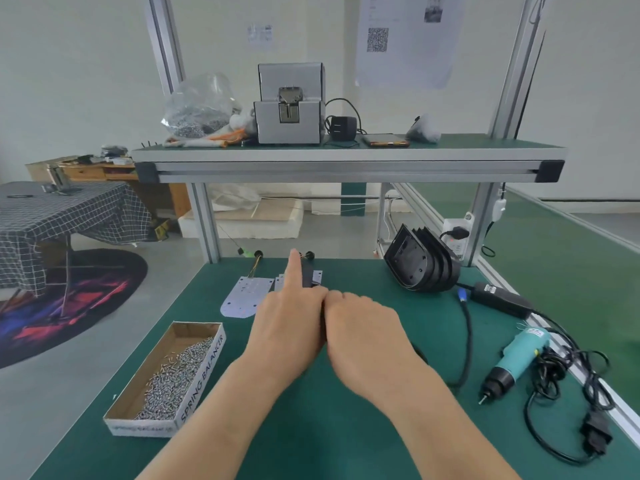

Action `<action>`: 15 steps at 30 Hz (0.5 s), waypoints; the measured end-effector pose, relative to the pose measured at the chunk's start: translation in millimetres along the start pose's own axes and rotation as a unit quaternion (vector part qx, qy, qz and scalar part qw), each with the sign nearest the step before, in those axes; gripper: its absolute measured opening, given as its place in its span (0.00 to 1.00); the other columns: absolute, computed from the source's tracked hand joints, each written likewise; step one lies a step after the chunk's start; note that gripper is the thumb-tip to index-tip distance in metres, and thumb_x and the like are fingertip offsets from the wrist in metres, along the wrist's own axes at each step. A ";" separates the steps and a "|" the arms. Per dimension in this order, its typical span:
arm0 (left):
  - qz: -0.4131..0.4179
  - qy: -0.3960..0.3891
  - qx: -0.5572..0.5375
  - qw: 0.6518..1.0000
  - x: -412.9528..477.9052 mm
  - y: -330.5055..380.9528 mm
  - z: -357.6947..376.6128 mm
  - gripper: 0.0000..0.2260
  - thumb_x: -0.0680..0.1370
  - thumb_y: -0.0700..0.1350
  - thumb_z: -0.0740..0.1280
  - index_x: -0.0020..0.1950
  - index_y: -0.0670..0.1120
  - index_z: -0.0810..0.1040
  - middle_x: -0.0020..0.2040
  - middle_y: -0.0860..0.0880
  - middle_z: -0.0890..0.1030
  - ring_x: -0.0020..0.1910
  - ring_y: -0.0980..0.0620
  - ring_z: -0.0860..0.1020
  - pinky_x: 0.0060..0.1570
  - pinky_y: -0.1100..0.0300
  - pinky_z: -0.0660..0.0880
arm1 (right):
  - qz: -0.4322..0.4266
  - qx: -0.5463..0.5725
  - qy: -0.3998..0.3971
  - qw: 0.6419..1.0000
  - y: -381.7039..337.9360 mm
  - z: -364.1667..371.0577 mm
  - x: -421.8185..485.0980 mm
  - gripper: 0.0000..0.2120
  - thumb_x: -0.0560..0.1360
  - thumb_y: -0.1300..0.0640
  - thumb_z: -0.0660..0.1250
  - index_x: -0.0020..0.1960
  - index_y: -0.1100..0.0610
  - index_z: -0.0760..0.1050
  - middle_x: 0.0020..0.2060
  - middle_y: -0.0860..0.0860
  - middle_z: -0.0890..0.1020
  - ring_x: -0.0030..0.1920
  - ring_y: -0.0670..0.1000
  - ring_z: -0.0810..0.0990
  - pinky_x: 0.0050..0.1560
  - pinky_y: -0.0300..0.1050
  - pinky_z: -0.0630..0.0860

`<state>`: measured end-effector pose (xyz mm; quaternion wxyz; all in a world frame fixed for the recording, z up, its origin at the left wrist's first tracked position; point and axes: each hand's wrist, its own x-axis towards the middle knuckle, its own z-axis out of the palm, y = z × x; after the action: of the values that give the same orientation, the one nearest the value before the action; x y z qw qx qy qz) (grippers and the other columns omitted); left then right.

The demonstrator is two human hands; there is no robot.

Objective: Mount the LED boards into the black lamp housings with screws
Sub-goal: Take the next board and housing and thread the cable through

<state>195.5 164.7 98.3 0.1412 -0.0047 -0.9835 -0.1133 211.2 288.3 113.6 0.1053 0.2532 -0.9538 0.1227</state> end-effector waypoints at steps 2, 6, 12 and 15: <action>0.012 -0.008 -0.055 0.998 -0.9 -4.5 -5.1 0.08 0.76 0.43 0.65 0.51 0.55 0.80 0.83 0.49 0.45 0.55 0.41 0.80 0.47 0.56 0.70 | 0.002 0.045 0.024 0.999 13.1 1.5 8.2 0.03 0.82 0.55 0.56 0.49 0.50 0.64 0.49 0.50 0.78 0.50 0.58 0.77 0.41 0.49 0.62; 0.030 -0.054 -0.311 0.948 -2.4 -34.0 -17.6 0.24 0.68 0.63 0.72 0.64 0.66 0.77 0.80 0.58 0.56 0.67 0.59 0.74 0.60 0.62 0.67 | 0.011 0.159 0.078 0.984 38.9 8.9 13.1 0.15 0.83 0.51 0.59 0.38 0.49 0.61 0.33 0.46 0.70 0.39 0.56 0.69 0.38 0.52 0.66; 0.031 -0.122 -0.666 0.736 2.0 -62.5 13.4 0.34 0.74 0.69 0.63 0.78 0.64 0.58 0.72 0.49 0.76 0.72 0.52 0.73 0.75 0.47 0.61 | 0.035 0.458 0.079 0.885 53.4 5.2 12.0 0.14 0.83 0.59 0.63 0.40 0.60 0.77 0.26 0.43 0.68 0.28 0.45 0.62 0.30 0.40 0.60; 0.061 -0.151 -0.693 0.703 5.9 -57.3 26.1 0.34 0.77 0.55 0.71 0.78 0.68 0.56 0.67 0.44 0.80 0.63 0.41 0.80 0.67 0.44 0.71 | 0.021 0.510 0.043 0.859 48.7 2.9 10.7 0.13 0.83 0.62 0.61 0.43 0.63 0.79 0.24 0.37 0.73 0.25 0.38 0.70 0.29 0.28 0.65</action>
<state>180.3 114.6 62.9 -0.0452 -0.1784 -0.6337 -0.7514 177.0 323.6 104.9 -0.0004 0.2458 -0.7573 0.6050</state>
